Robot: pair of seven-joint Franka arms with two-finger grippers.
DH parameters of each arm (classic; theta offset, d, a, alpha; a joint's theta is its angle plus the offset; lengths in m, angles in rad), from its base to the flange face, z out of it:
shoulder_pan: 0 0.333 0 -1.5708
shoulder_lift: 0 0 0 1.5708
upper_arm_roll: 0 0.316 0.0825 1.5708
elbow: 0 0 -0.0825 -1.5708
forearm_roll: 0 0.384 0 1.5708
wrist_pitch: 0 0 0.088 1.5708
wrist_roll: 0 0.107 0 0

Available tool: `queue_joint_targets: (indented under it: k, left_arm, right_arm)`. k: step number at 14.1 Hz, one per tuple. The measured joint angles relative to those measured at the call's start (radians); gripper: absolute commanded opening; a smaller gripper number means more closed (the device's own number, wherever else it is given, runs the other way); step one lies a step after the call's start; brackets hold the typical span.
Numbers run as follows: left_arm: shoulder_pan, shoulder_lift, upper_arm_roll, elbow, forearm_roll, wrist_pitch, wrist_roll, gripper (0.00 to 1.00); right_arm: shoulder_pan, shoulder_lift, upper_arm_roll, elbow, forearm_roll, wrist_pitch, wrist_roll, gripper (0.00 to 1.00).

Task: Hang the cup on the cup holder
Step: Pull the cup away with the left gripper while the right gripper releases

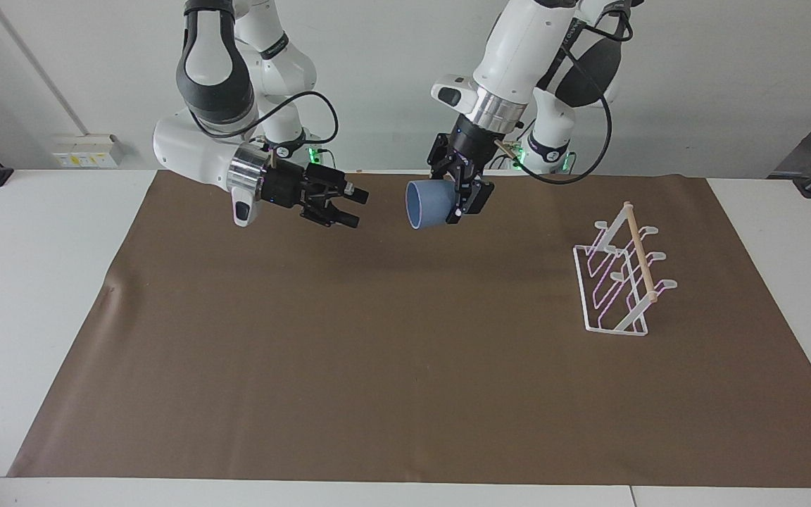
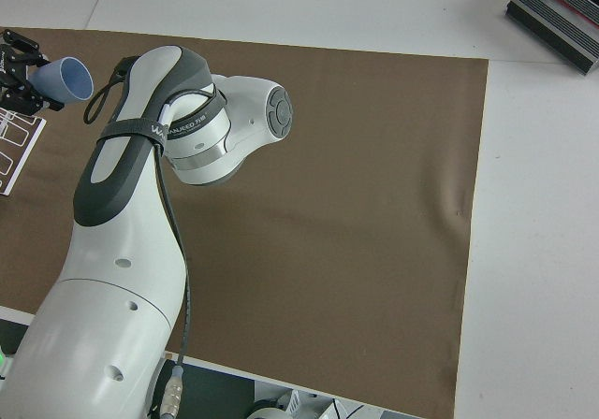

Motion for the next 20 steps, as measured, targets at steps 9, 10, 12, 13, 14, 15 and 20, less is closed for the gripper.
queue_joint_targets:
  k: [9, 10, 12, 13, 14, 15, 20]
  left_arm:
    - [0.085, -0.008, 0.004, -0.085, 0.405, -0.193, 0.048, 0.0]
    - [0.096, -0.008, 0.004, -0.102, 0.478, -0.195, 0.052, 0.0]
    - [0.111, -0.007, 0.005, -0.155, 0.591, -0.205, 0.054, 0.0]
    - [0.123, -0.006, 0.005, -0.184, 0.632, -0.207, 0.054, 0.0]
    - [0.134, -0.006, 0.006, -0.206, 0.675, -0.208, 0.055, 0.0]
    - [0.142, -0.006, 0.006, -0.22, 0.722, -0.211, 0.055, 0.0]
    - [0.149, -0.006, 0.004, -0.228, 0.868, -0.268, 0.086, 0.0]
  right_arm:
    - [-0.059, 0.015, -0.003, 0.005, -0.763, 0.176, 0.012, 1.0]
    - [-0.056, 0.015, -0.003, 0.012, -0.863, 0.18, 0.034, 1.0]
    - [-0.05, 0.013, 0.004, 0.039, -1.057, 0.18, 0.132, 1.0]
    - [-0.043, 0.009, 0.008, 0.054, -1.126, 0.174, 0.182, 1.0]
    - [-0.031, 0.003, 0.01, 0.07, -1.168, 0.154, 0.218, 1.0]
    - [-0.015, -0.002, 0.011, 0.091, -1.199, 0.122, 0.247, 1.0]
    - [0.001, -0.014, 0.011, 0.278, -1.303, -0.117, 0.32, 1.0]
